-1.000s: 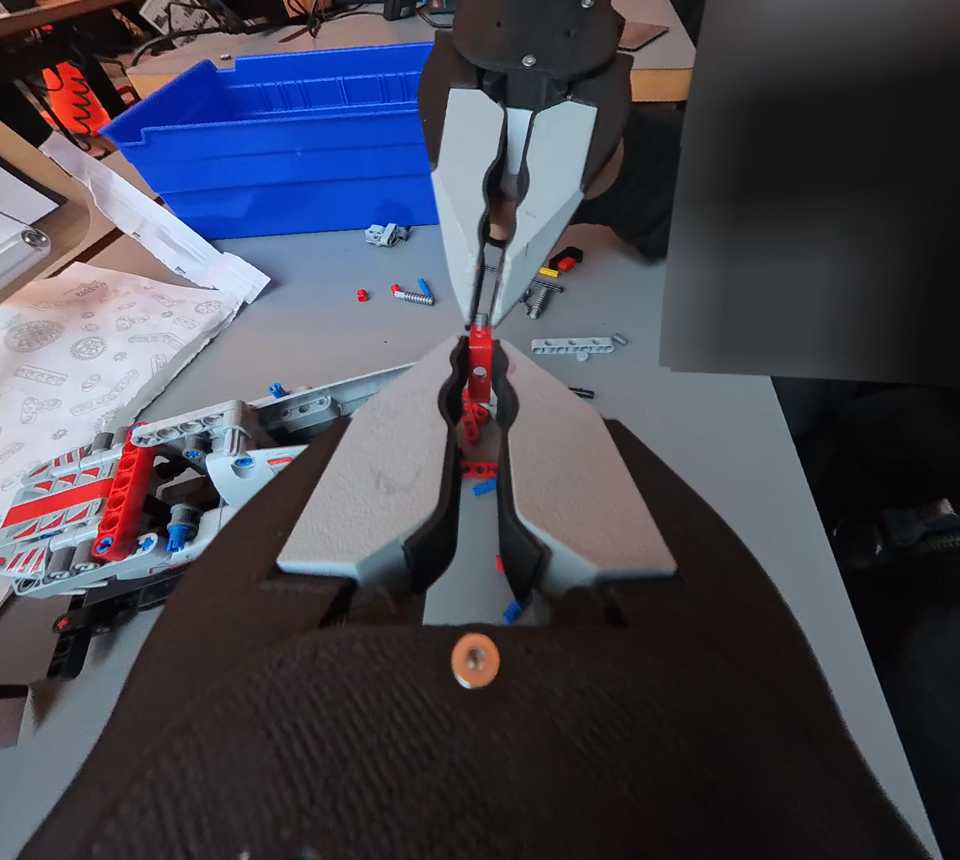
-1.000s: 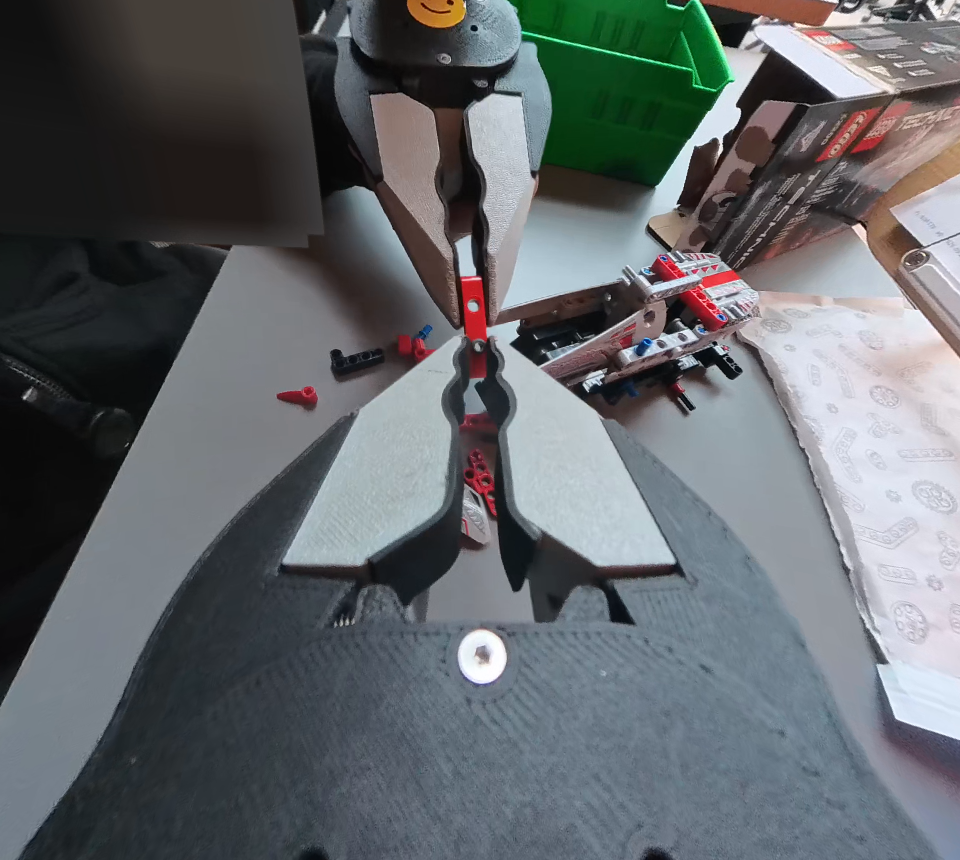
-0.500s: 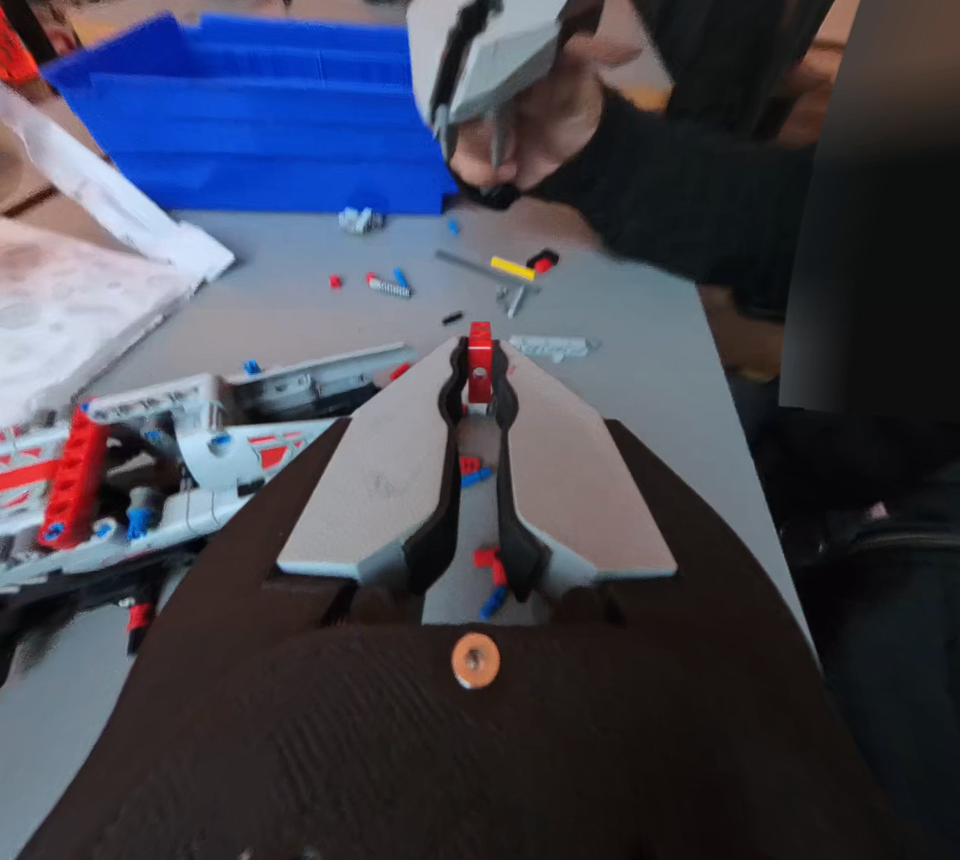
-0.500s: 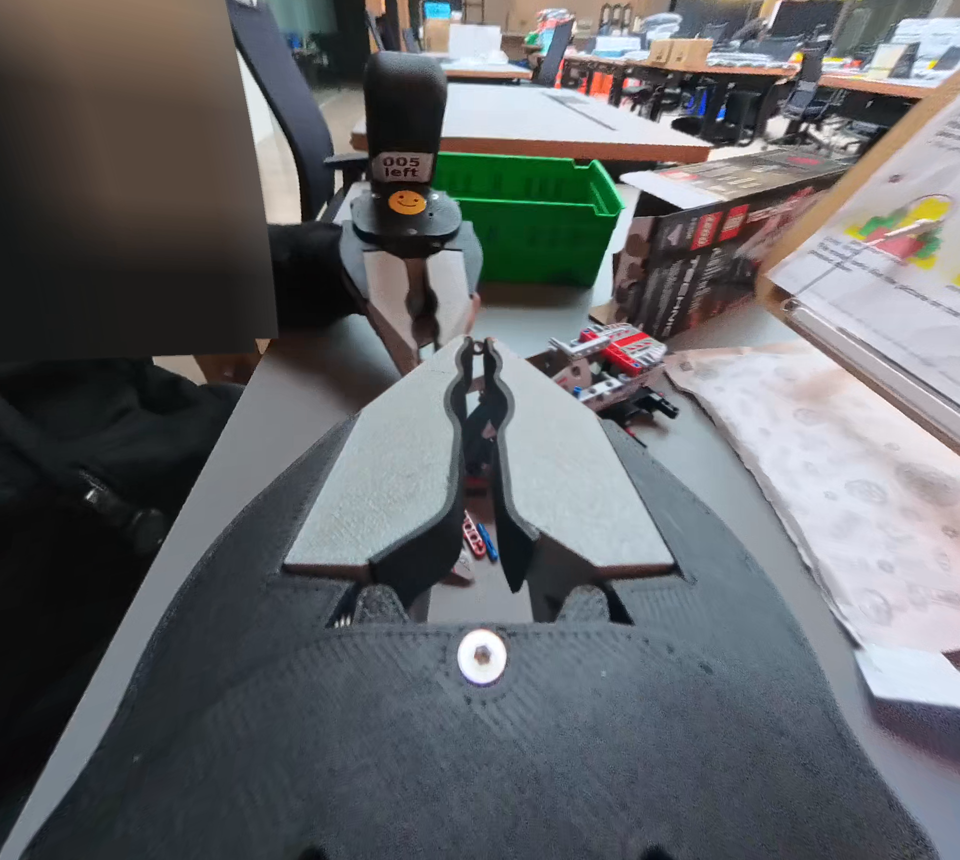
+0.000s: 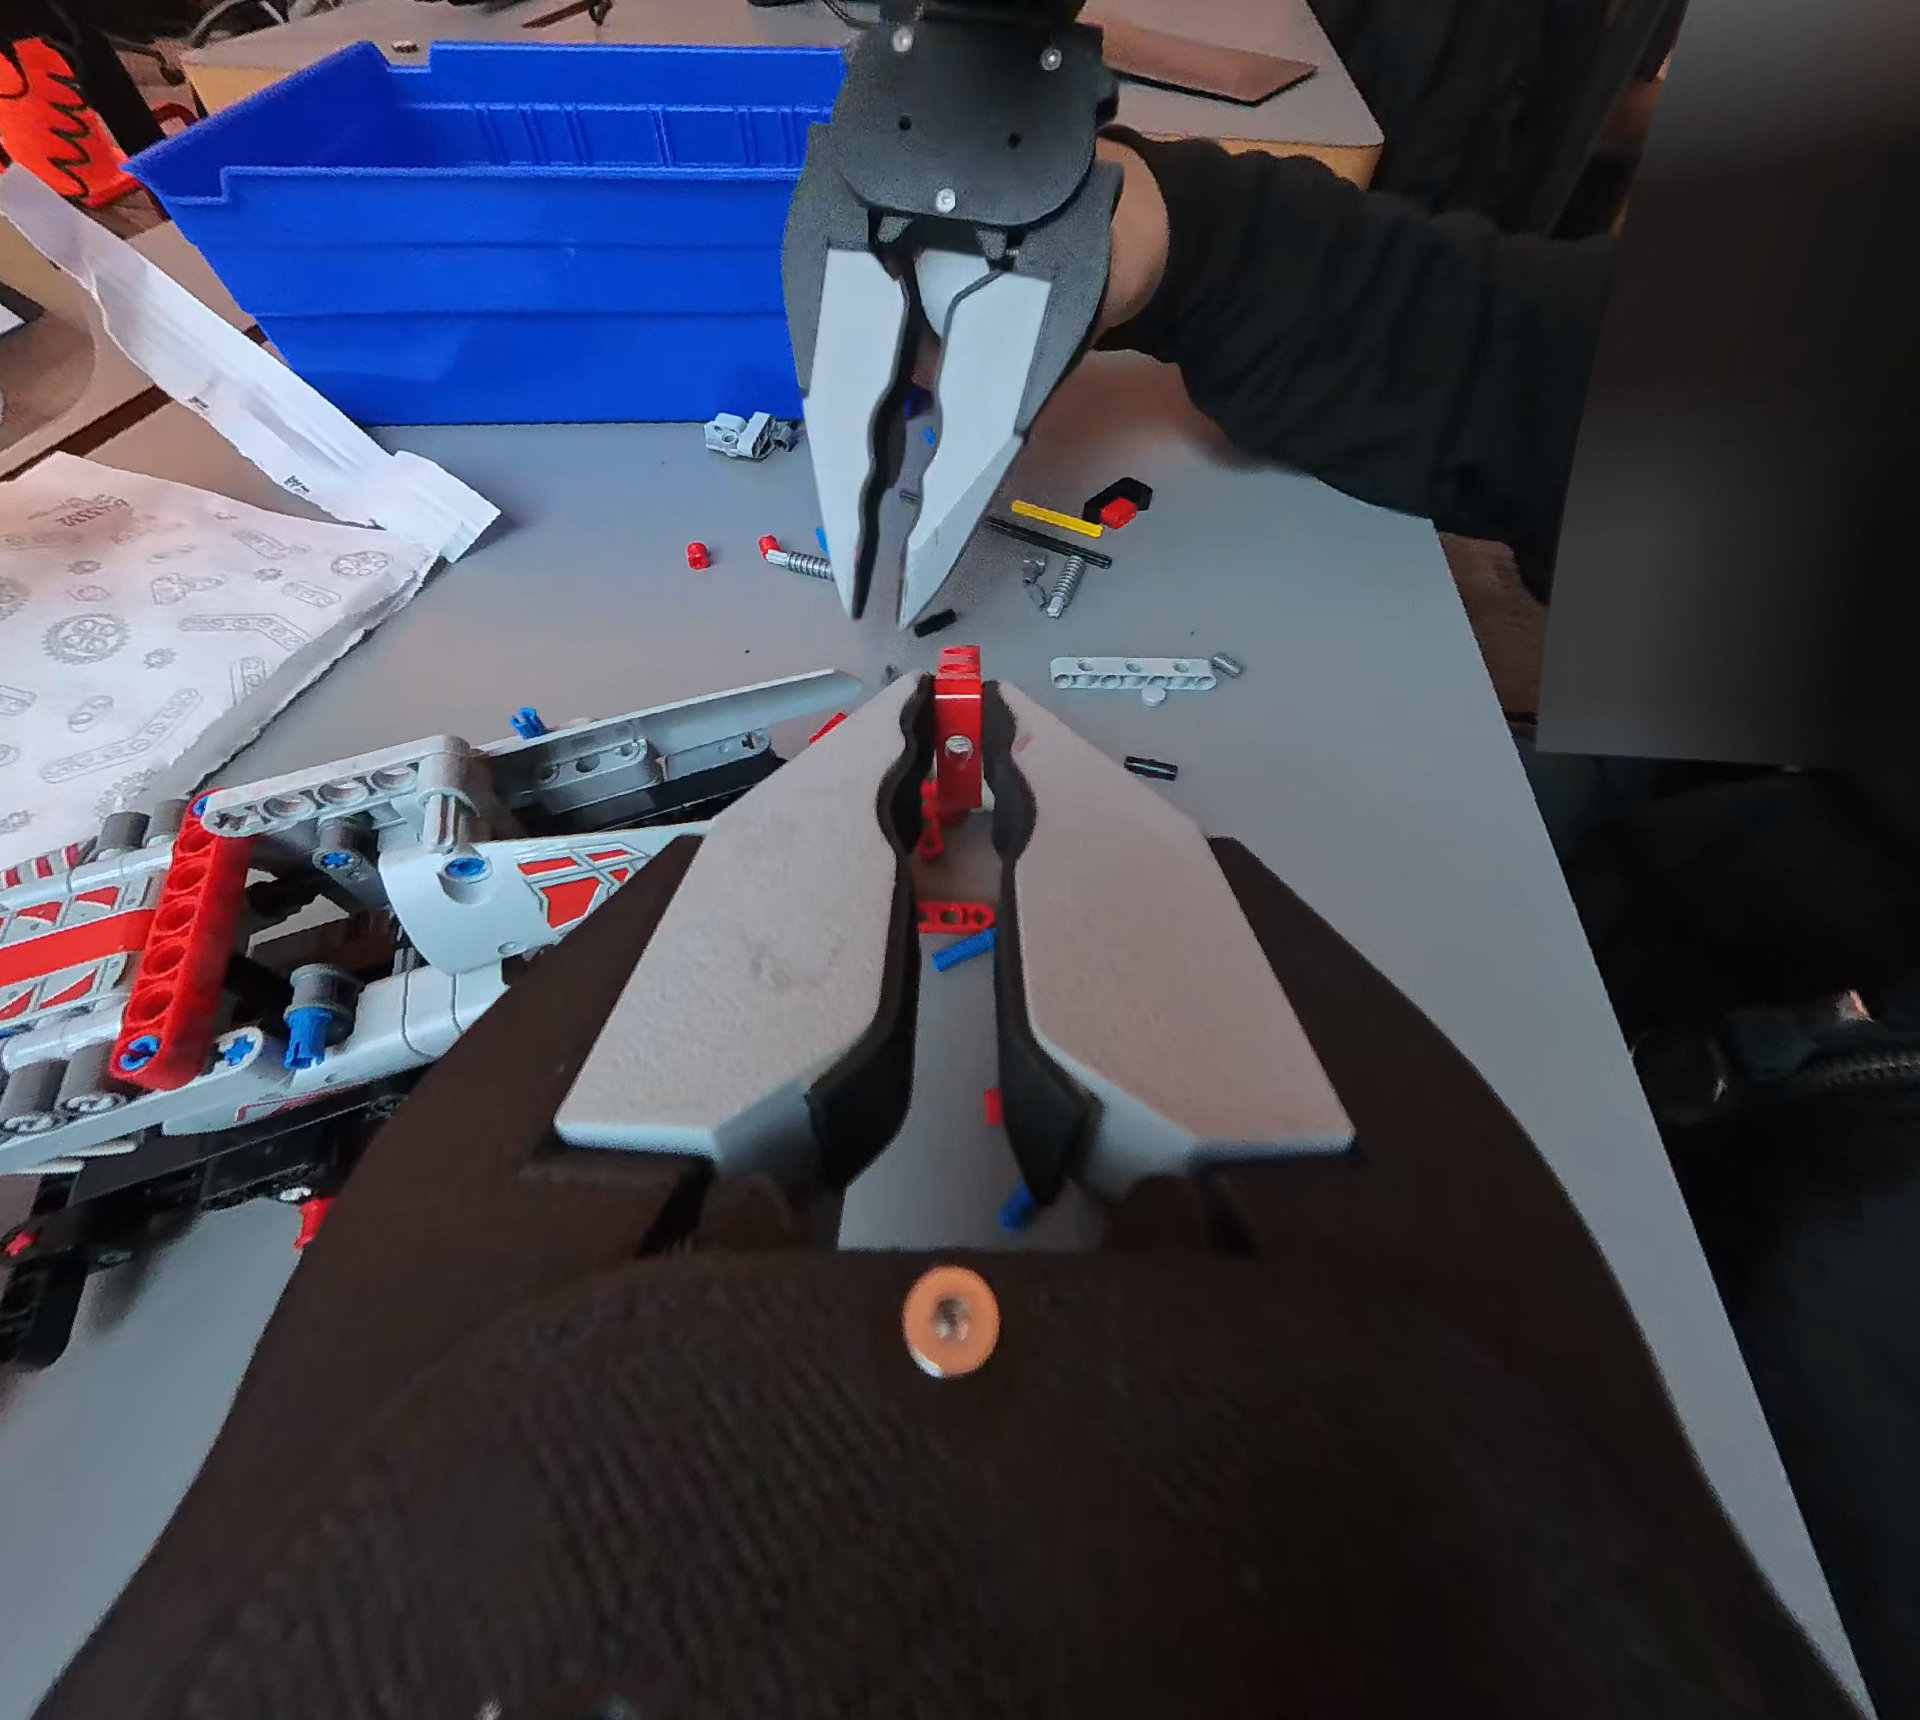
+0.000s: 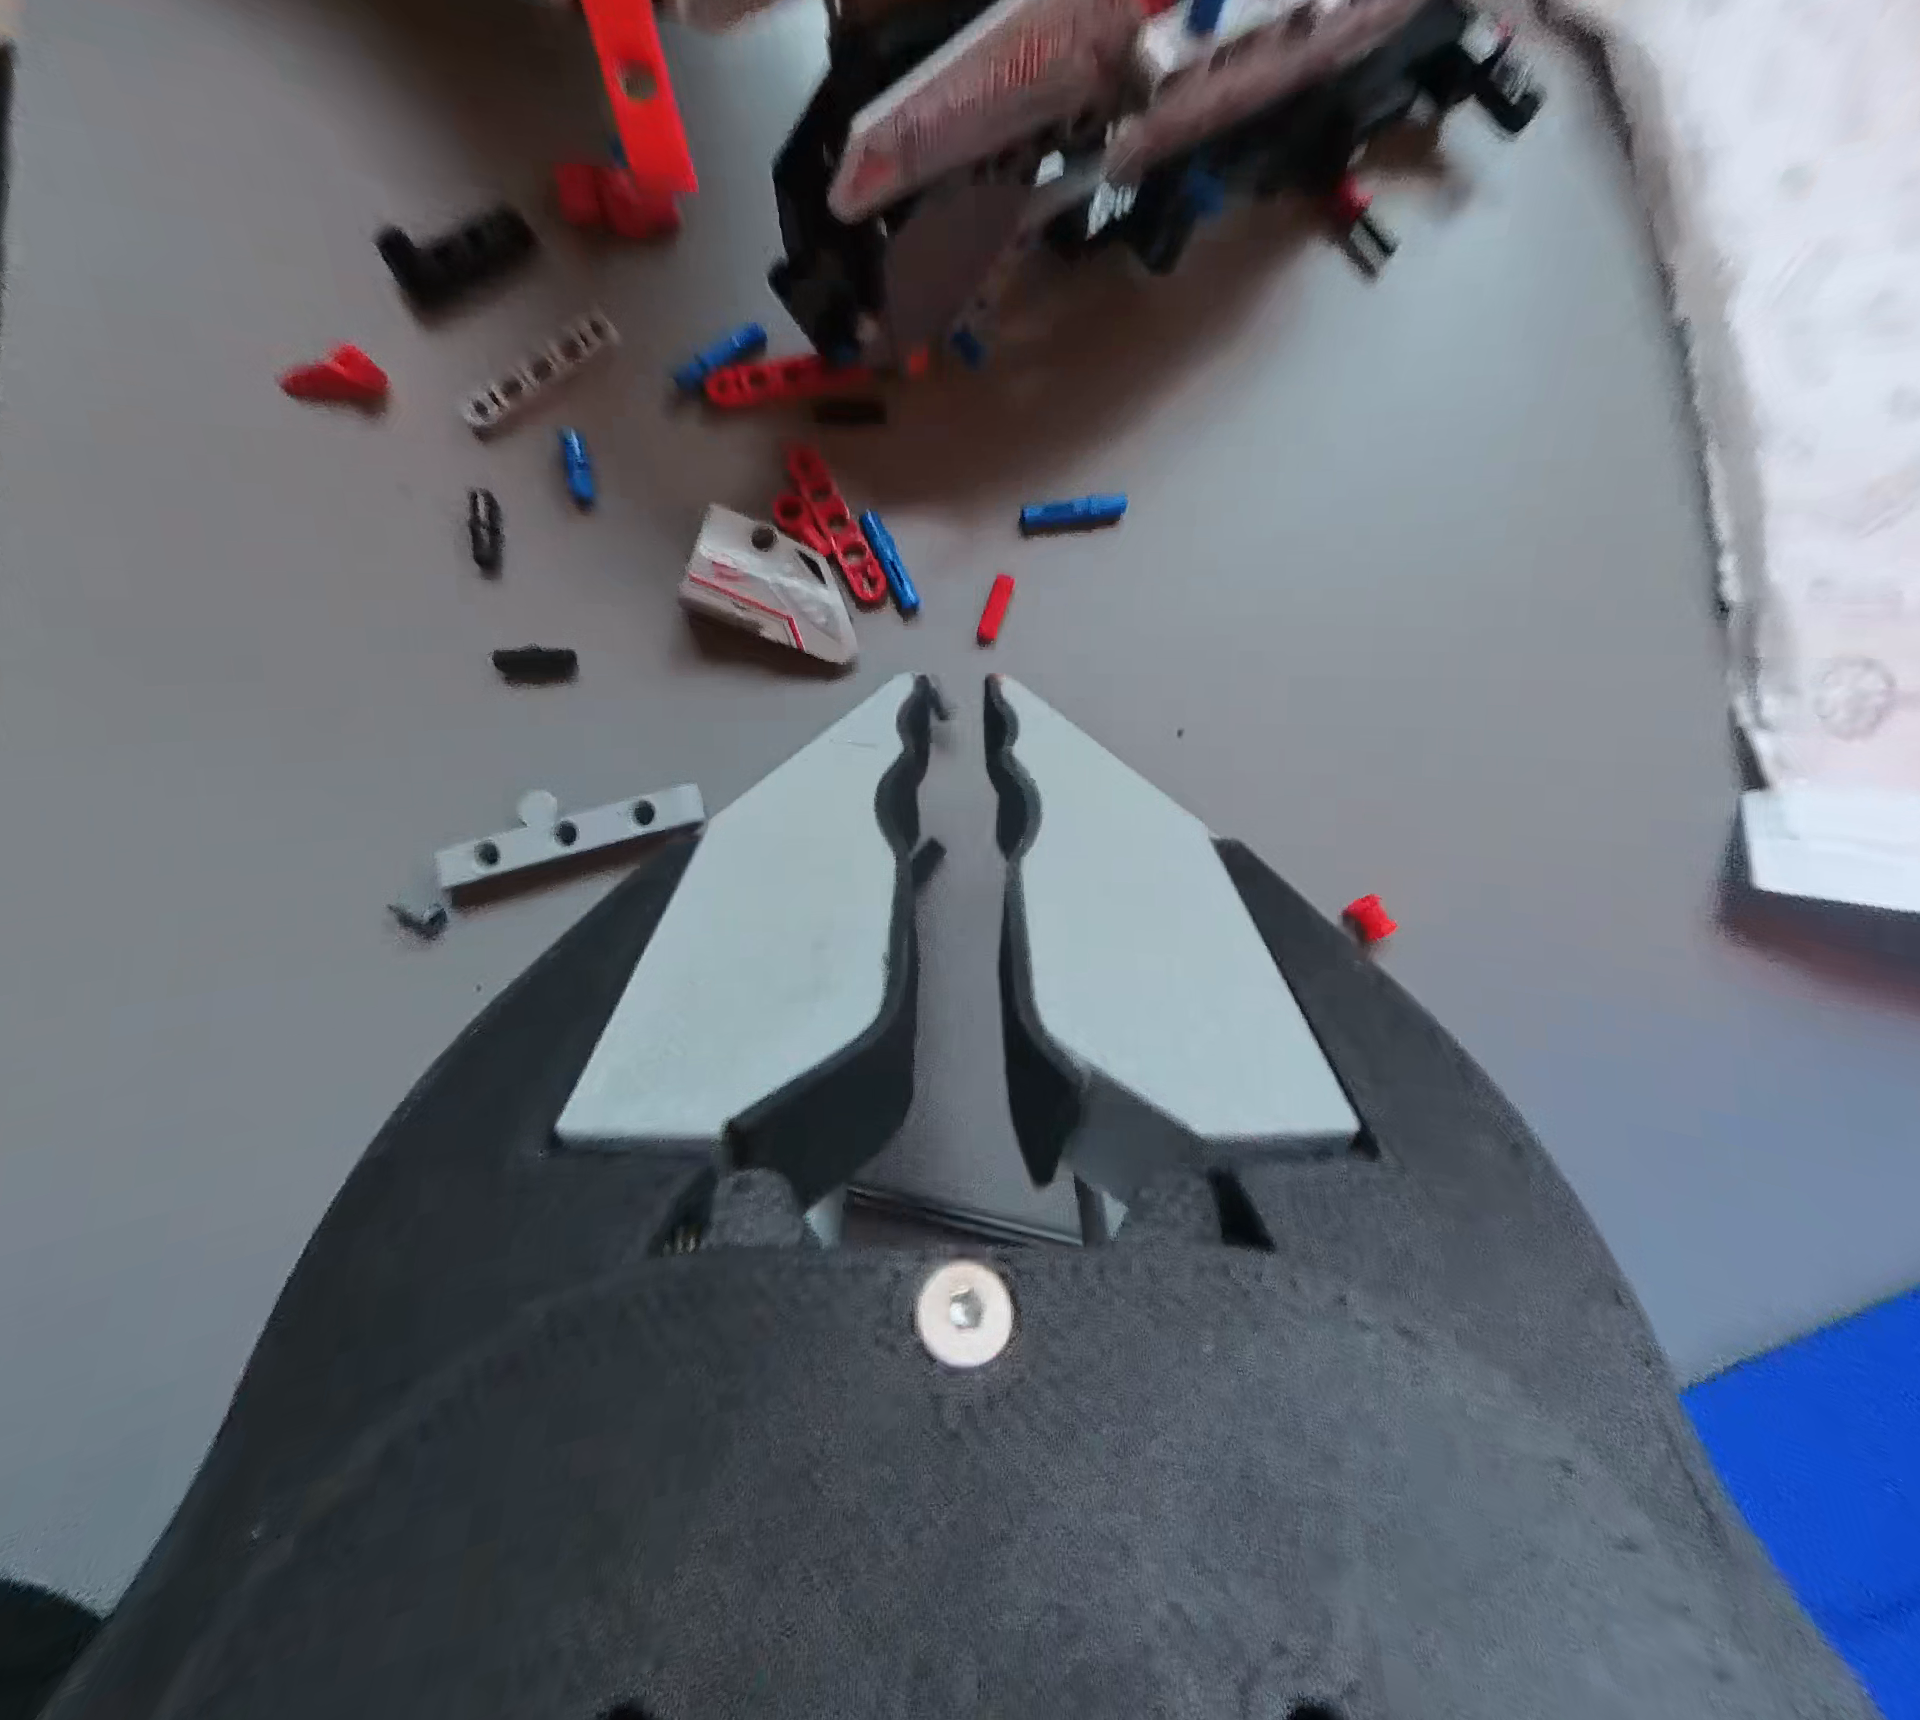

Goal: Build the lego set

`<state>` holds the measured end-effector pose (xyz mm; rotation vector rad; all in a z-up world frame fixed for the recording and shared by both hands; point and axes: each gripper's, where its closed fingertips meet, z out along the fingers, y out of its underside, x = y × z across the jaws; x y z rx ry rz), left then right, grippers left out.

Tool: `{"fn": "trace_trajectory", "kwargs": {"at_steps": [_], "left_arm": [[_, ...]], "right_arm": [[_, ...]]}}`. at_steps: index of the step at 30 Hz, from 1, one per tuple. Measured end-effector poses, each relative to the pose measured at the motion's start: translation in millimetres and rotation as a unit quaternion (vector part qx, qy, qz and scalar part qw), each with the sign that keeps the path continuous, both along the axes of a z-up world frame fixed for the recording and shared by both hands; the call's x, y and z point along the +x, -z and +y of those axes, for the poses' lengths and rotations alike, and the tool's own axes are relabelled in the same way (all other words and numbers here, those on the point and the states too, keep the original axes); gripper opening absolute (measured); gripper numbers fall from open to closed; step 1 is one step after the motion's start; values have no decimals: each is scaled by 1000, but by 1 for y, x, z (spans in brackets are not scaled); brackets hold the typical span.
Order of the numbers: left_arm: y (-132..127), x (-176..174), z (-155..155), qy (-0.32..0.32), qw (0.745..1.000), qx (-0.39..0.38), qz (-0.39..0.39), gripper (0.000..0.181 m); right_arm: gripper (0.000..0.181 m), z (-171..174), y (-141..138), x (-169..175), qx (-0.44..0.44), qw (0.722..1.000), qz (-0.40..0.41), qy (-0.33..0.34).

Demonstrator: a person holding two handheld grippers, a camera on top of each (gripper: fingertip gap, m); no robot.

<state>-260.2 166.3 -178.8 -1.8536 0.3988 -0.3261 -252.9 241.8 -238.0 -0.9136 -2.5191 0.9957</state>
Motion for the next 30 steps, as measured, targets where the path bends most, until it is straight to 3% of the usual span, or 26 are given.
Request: {"fn": "trace_trajectory", "kwargs": {"at_steps": [5,8,11,15,17,21,26,30], "left_arm": [[2,-4,1,-9,1000,-3,1,6],[-1,-5,3,-15,1000,8,-1,6],[-2,1,3,-3,1000,13,-7,6],[-1,6,7,-5,1000,7,-23,6],[-6,11,8,2,998,6,-63,8],[-15,5,8,-7,993,11,-114,14],[-35,-28,-1,-43,987,61,-140,19],[-33,-37,-1,-59,988,59,-131,16]], "right_arm": [[12,14,26,-2,62,997,-32,21],[14,-9,-12,-8,-19,999,35,3],[30,-45,-57,0,-139,985,92,-51],[31,-77,-59,4,-133,983,98,-85],[5,-77,-51,-4,-103,987,102,-65],[4,-70,-48,-7,-121,990,65,-39],[4,-51,-74,-2,-311,950,-24,-15],[4,-41,-69,-3,-309,950,-37,3]]}}
